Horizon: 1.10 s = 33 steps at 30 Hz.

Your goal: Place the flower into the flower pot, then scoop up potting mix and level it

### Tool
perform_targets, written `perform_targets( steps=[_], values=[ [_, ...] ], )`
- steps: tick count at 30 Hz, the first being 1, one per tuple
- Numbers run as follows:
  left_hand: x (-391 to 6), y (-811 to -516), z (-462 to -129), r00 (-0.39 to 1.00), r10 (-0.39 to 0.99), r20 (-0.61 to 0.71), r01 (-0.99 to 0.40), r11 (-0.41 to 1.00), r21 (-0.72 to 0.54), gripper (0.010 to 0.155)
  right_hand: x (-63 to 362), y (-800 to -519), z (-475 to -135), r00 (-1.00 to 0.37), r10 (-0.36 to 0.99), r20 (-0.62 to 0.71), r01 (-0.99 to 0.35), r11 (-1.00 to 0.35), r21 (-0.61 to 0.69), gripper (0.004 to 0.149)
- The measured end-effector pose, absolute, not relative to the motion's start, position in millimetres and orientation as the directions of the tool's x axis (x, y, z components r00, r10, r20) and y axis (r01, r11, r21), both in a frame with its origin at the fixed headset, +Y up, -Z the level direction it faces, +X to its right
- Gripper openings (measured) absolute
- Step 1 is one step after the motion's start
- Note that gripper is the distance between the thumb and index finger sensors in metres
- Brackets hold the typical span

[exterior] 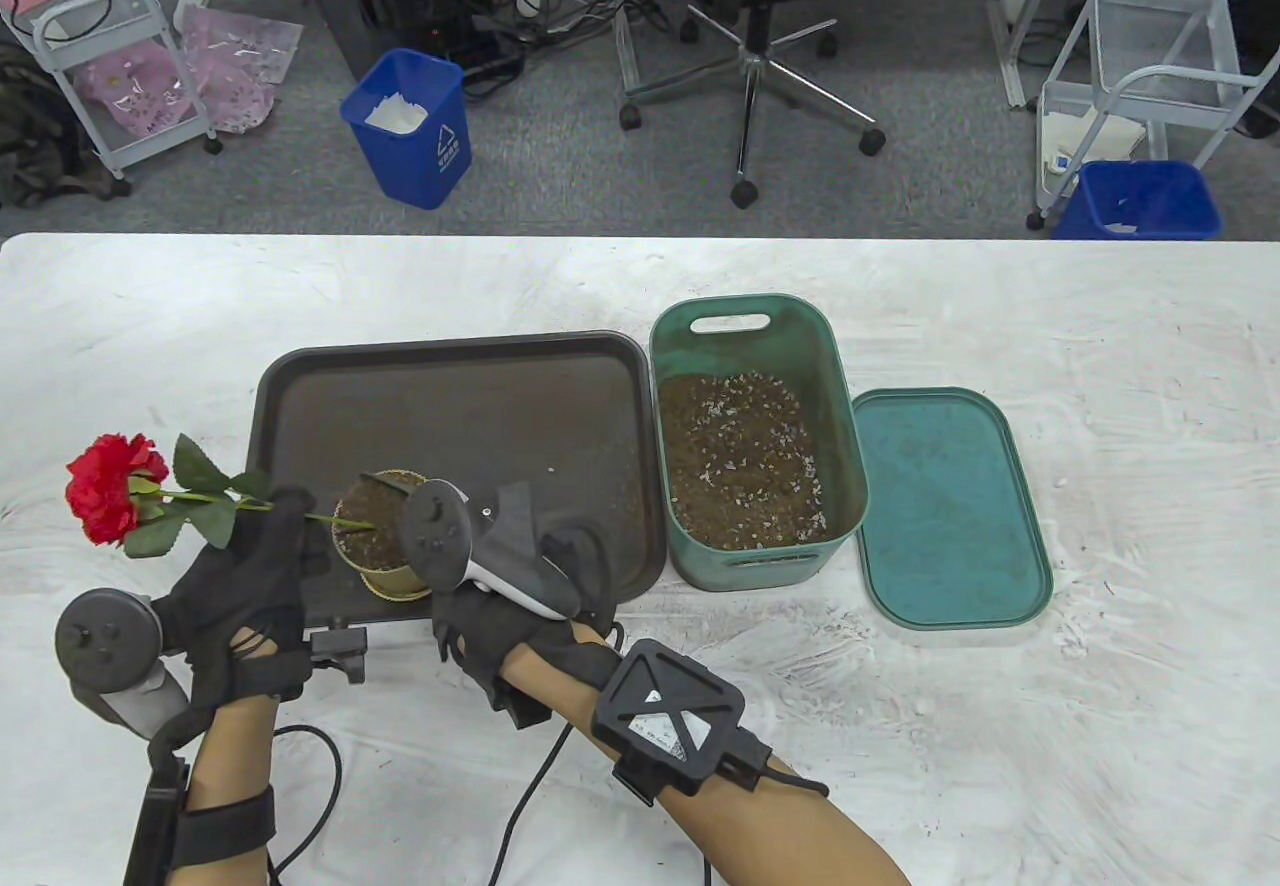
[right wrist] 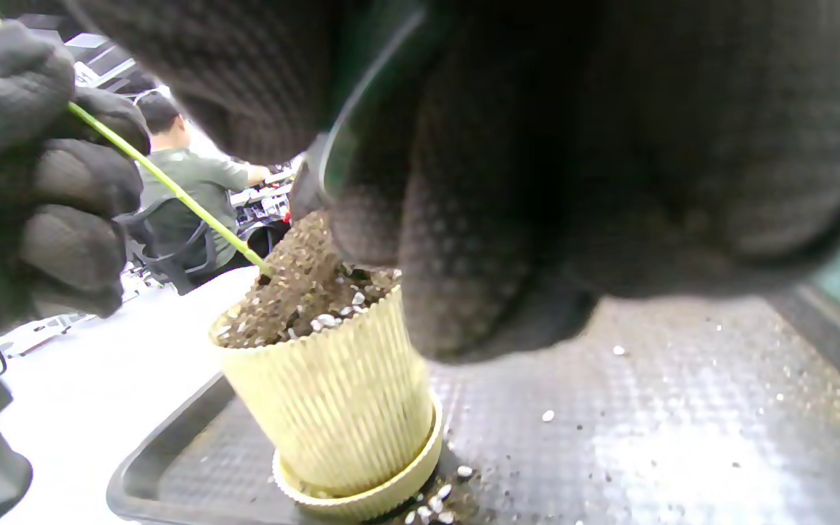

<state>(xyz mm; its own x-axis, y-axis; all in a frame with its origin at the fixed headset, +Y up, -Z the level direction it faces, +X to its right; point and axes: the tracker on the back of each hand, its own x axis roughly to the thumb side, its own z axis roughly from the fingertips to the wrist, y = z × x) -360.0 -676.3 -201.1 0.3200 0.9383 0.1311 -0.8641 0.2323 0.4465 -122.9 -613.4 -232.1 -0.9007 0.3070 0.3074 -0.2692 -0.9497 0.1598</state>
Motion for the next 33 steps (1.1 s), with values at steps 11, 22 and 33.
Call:
perform_targets(
  steps=[11, 22, 33],
  values=[
    [-360, -676, -201, 0.315, 0.940, 0.129, -0.865, 0.228, 0.447, 0.046, -130, -620, -218, -0.915, 0.128, 0.382, -0.179, -0.979, -0.101, 0.054],
    [-362, -676, -200, 0.301, 0.946, 0.121, -0.865, 0.217, 0.452, 0.046, -89, -641, -210, -0.672, 0.711, 0.207, -0.737, -0.668, -0.102, 0.054],
    [-357, -673, -200, 0.316, 0.939, 0.135, -0.868, 0.229, 0.440, 0.046, -81, -705, -206, -0.198, 0.978, 0.069, -0.980, -0.199, 0.007, 0.053]
  ],
)
